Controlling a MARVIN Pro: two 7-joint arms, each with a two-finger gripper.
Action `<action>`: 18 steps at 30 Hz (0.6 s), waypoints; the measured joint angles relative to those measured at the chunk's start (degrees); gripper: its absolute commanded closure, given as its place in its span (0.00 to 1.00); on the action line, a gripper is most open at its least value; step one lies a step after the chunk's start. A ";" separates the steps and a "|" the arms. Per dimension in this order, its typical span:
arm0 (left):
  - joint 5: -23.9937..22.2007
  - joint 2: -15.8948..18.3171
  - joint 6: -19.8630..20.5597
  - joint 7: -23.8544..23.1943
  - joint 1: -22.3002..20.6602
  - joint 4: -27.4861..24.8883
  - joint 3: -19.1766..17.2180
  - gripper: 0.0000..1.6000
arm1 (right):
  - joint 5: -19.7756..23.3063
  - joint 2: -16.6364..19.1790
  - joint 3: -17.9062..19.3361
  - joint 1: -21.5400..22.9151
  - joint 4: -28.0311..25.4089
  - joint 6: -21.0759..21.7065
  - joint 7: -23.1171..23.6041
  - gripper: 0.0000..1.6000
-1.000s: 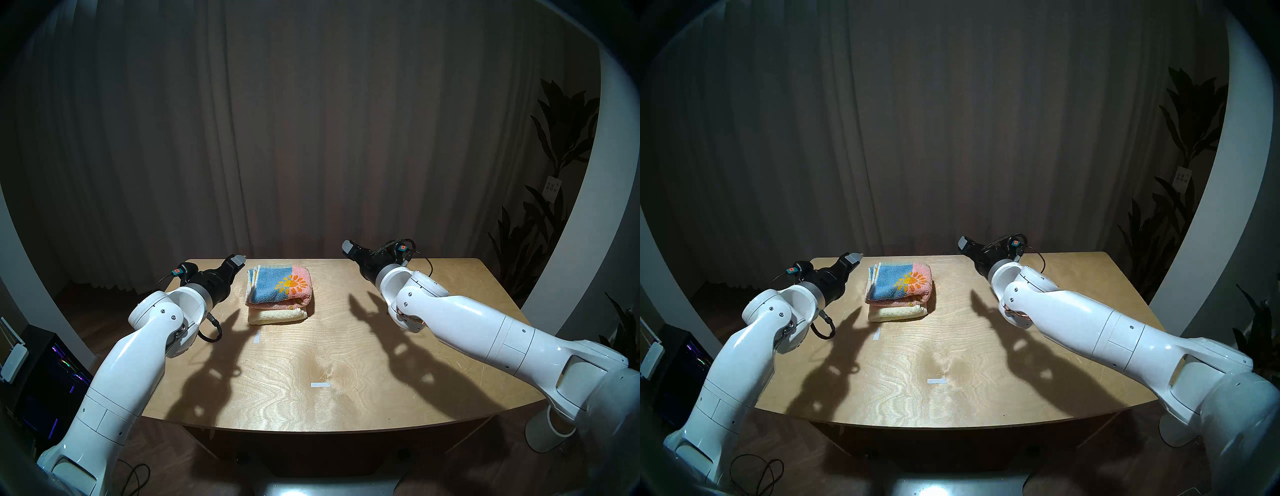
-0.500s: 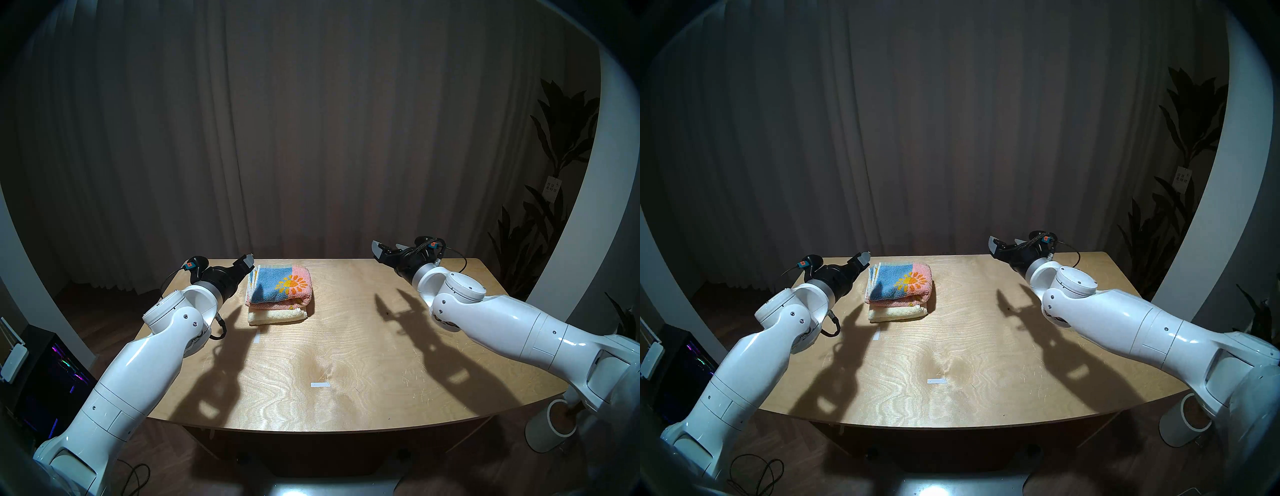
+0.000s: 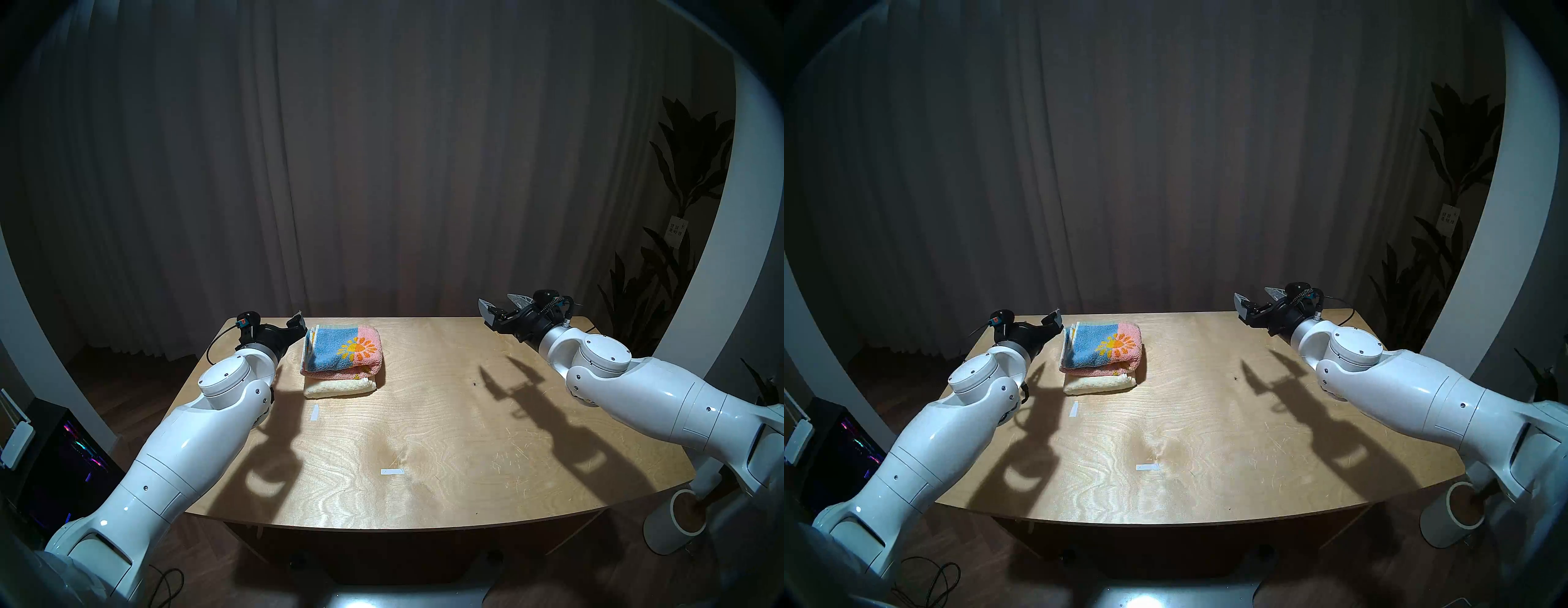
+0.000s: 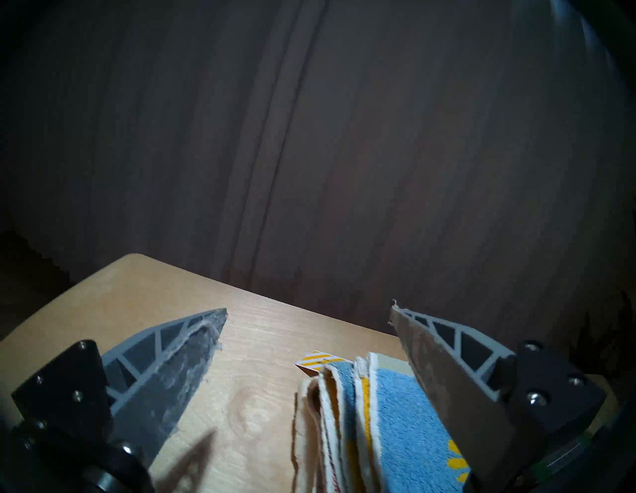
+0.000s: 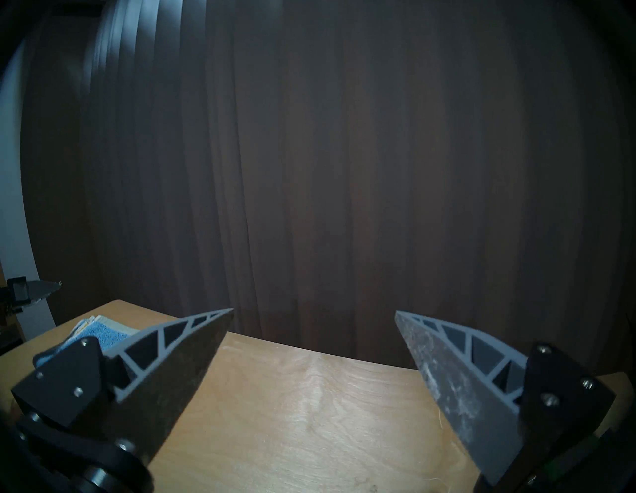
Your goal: Fold each towel twice and stack them on table
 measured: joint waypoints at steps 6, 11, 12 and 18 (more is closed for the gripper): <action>6.71 -1.55 -1.69 0.62 -2.70 4.73 1.86 0.00 | -2.77 0.27 -0.15 0.47 2.50 -0.81 1.69 0.00; 11.51 -3.13 -3.00 0.36 -5.01 8.38 3.17 0.00 | -4.40 -0.42 -0.04 1.18 4.80 -1.52 2.68 0.00; 12.18 -3.40 -3.24 0.19 -5.39 8.87 3.35 0.00 | -4.60 -0.55 -0.01 1.30 5.17 -1.64 2.86 0.00; 13.90 -4.49 -4.42 -2.37 -7.76 10.72 3.91 0.00 | -5.43 -1.31 0.43 2.01 8.18 -2.49 4.06 0.00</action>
